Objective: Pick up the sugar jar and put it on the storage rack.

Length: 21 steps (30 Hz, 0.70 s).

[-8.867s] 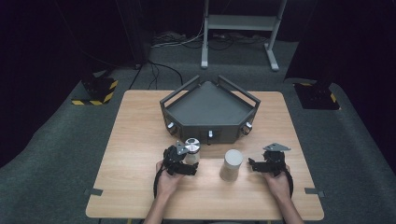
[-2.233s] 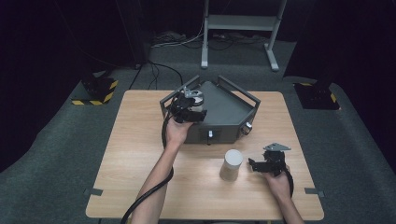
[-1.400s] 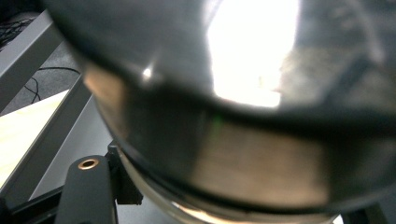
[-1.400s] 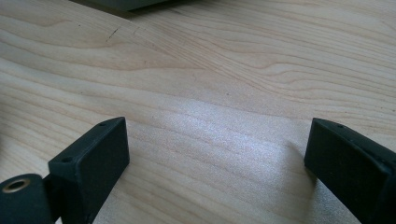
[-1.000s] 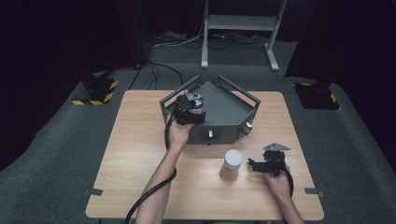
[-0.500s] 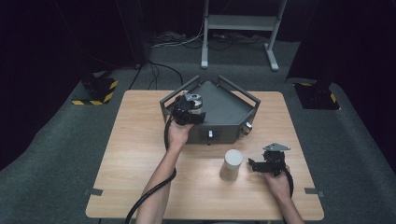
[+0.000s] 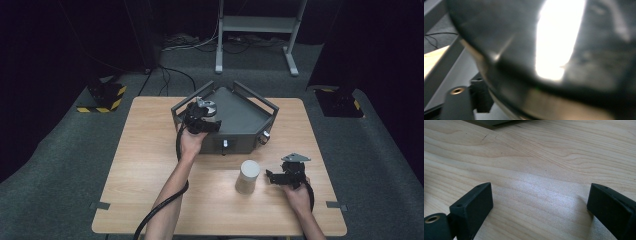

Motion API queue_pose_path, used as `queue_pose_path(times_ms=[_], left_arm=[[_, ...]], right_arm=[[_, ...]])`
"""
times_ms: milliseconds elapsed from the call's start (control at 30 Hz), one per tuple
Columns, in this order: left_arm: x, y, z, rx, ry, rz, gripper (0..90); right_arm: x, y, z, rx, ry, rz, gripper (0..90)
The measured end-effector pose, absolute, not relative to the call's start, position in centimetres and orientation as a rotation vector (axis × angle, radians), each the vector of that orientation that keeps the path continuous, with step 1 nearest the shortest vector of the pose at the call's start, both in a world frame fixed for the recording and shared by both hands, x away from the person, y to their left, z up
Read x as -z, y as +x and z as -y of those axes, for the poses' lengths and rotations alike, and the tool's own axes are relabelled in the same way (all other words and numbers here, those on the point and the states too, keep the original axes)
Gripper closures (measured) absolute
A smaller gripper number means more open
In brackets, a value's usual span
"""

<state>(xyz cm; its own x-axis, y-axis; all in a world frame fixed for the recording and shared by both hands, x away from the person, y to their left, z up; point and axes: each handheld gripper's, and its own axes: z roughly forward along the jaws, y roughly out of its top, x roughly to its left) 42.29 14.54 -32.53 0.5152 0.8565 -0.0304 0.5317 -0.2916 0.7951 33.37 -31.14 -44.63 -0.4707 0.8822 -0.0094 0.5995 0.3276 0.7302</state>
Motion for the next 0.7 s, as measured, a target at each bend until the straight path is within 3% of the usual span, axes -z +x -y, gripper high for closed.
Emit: queue_pose_path(times_ms=[233, 700], left_arm=[[32.7, 42.2, -14.6, -0.519, 1.963, -1.151, 6.1], [32.5, 40.6, -15.2, -0.556, 1.925, -1.143, 2.6]], right_arm=[[44.6, 33.4, 31.1, -0.944, 1.308, -2.192, 6.2], [44.6, 33.4, 31.1, -0.944, 1.309, -2.192, 6.2]])
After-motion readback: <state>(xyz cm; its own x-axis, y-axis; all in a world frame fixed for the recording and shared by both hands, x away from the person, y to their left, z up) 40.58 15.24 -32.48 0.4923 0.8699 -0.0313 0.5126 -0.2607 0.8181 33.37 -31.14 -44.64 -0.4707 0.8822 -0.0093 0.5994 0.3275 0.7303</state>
